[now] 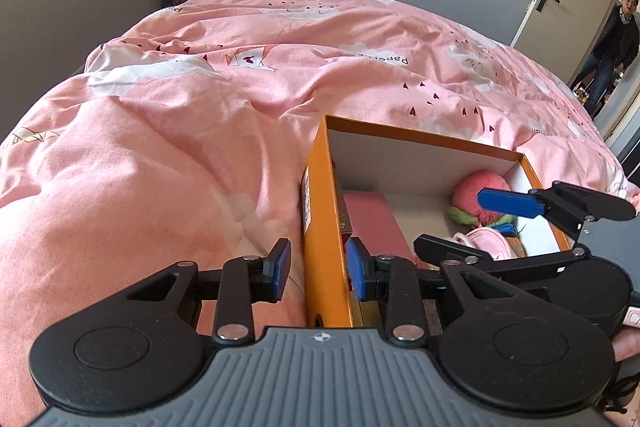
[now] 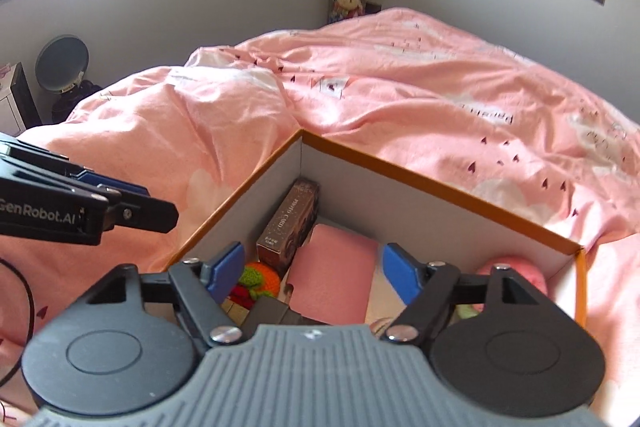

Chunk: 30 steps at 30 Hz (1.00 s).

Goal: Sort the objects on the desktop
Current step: 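Lower and release photo card box in box while right tool releases card holder, then move left tool to white rectangular box while right tool moves to lotion tube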

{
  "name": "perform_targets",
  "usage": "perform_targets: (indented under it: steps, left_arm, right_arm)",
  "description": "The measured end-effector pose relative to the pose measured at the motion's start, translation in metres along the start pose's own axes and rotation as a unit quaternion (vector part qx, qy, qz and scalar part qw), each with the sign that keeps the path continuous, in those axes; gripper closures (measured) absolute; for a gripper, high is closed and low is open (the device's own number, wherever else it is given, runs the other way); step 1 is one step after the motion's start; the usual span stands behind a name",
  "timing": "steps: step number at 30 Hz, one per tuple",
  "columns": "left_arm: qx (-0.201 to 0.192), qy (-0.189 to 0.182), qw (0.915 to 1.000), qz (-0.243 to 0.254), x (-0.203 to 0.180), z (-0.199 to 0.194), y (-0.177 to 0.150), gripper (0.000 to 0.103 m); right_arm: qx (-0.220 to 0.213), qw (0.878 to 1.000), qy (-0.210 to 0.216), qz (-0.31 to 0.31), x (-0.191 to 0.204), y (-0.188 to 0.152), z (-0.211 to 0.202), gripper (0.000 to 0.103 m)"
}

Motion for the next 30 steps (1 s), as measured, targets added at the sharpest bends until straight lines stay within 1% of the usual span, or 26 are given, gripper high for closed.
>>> perform_targets:
  steps: [1, 4, 9, 11, 14, 17, 20, 25, 27, 30]
  left_arm:
    - [-0.006, 0.003, 0.9999, 0.01, -0.001, -0.003, -0.004, 0.065]
    - [-0.023, 0.004, 0.9993, 0.03, -0.003, -0.014, -0.018, 0.047]
    - [-0.03, 0.007, 0.9988, 0.039, -0.004, -0.025, -0.036, 0.046]
    - [-0.03, 0.007, 0.9986, 0.042, -0.004, -0.029, -0.043, 0.044]
    - [-0.024, 0.002, 0.9984, 0.051, -0.004, -0.032, -0.054, 0.042]
    - [-0.011, 0.001, 0.997, 0.077, -0.007, -0.034, -0.069, 0.039]
    - [0.005, 0.008, 0.9947, 0.103, -0.01, -0.033, -0.084, 0.039]
    - [0.046, 0.006, 0.99, 0.133, -0.014, -0.025, -0.108, 0.039]
    - [0.061, 0.007, 0.9874, 0.146, -0.018, -0.021, -0.117, 0.039]
    - [0.078, 0.012, 0.9815, 0.174, -0.025, -0.015, -0.13, 0.039]
  right_arm:
    - [-0.006, 1.0, -0.002, -0.001, 0.002, -0.002, -0.006, 0.019]
    - [-0.018, 1.0, -0.008, 0.005, 0.007, -0.01, -0.022, 0.016]
    - [-0.029, 1.0, -0.004, 0.009, 0.018, -0.028, -0.045, 0.014]
    - [-0.03, 0.999, -0.004, 0.014, 0.021, -0.037, -0.053, 0.013]
    - [-0.028, 0.999, -0.01, 0.024, 0.026, -0.051, -0.065, 0.012]
    - [-0.024, 0.999, -0.014, 0.035, 0.029, -0.068, -0.076, 0.012]
    - [-0.01, 0.999, -0.009, 0.037, 0.035, -0.086, -0.083, 0.012]
    - [0.026, 0.999, 0.022, 0.028, 0.049, -0.115, -0.087, 0.012]
    - [0.047, 0.998, 0.024, 0.037, 0.052, -0.125, -0.085, 0.012]
    - [0.073, 0.995, 0.026, 0.067, 0.049, -0.139, -0.08, 0.012]
Point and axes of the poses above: each gripper's, at about its wrist camera, not at the fingertips, and z roughly the way its jaws point, x to its left, y to its top, the point moved 2 cm from there along z, roughly the way its jaws point, and after that the axes turned 14 degrees about -z, right-handed, at the moved point
